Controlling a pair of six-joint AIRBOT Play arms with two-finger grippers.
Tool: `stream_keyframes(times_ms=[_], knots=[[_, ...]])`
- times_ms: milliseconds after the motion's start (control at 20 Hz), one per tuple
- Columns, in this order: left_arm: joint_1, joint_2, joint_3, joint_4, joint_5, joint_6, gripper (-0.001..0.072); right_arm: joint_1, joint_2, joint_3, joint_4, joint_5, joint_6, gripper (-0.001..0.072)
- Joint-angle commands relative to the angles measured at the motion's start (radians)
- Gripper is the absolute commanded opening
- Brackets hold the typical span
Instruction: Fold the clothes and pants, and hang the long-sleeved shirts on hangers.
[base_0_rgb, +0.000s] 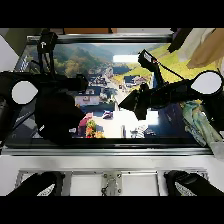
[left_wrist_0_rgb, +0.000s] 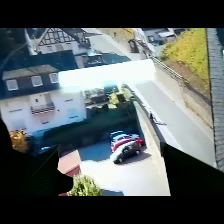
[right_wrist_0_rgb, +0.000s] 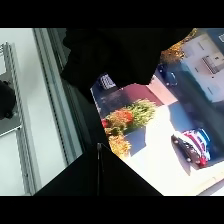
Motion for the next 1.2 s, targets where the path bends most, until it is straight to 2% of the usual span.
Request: stream_keyframes(times_ms=[0,300,400,650,900,1000,1050,1100,1150], knots=[[0.072,0.003,0.018,0.036,0.002,0.042,0.0720,0.001,0.000,0.000,0.000,0.000,0.000,0.0020],[0.256,0.003,0.028,0.064,-0.021,0.060,0.0720,0.001,0.000,0.000,0.000,0.000,0.000,0.0021],[0.336,-0.004,-0.022,0.103,-0.017,0.072,0.0720,0.001,0.000,0.000,0.000,0.000,0.000,0.0021],[0.568,-0.123,-0.221,0.085,0.006,0.070,0.0720,0.001,0.000,0.000,0.000,0.001,0.000,0.0021],[0.659,-0.320,-0.339,-0.146,0.097,0.074,0.0720,0.001,0.000,0.000,0.000,0.000,0.000,0.0021],[0.658,-0.364,-0.338,-0.237,0.113,0.108,0.0720,0.001,0.000,0.000,0.000,0.001,0.000,0.0021],[0.657,-0.371,-0.333,-0.277,0.116,0.117,0.0622,0.001,0.000,0.000,0.000,-0.003,0.000,0.0021],[0.656,-0.370,-0.316,-0.308,0.114,0.123,0.0280,0.001,-0.002,0.000,0.000,-0.005,0.000,0.0020],[0.650,-0.362,-0.286,-0.338,0.101,0.151,0.0022,0.001,-0.002,0.000,0.000,-0.006,0.000,0.0021]])
